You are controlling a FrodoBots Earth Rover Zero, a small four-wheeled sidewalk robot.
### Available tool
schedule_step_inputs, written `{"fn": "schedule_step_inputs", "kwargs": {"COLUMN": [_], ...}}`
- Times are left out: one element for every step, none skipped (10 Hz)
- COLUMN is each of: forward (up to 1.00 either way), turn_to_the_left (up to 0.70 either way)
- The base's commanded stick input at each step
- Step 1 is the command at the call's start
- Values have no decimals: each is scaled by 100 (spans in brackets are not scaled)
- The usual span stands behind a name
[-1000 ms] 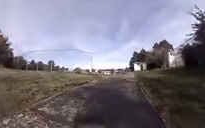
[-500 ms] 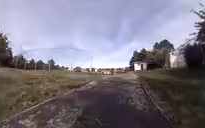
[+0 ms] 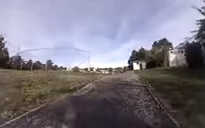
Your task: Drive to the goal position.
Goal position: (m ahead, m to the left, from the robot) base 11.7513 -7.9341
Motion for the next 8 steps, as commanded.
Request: {"fn": "schedule_step_inputs", "kwargs": {"forward": [85, 85, 85, 85, 85, 85, 85, 85], "turn_to_the_left": [0, 0, 0, 0, 0, 0, 0, 0]}}
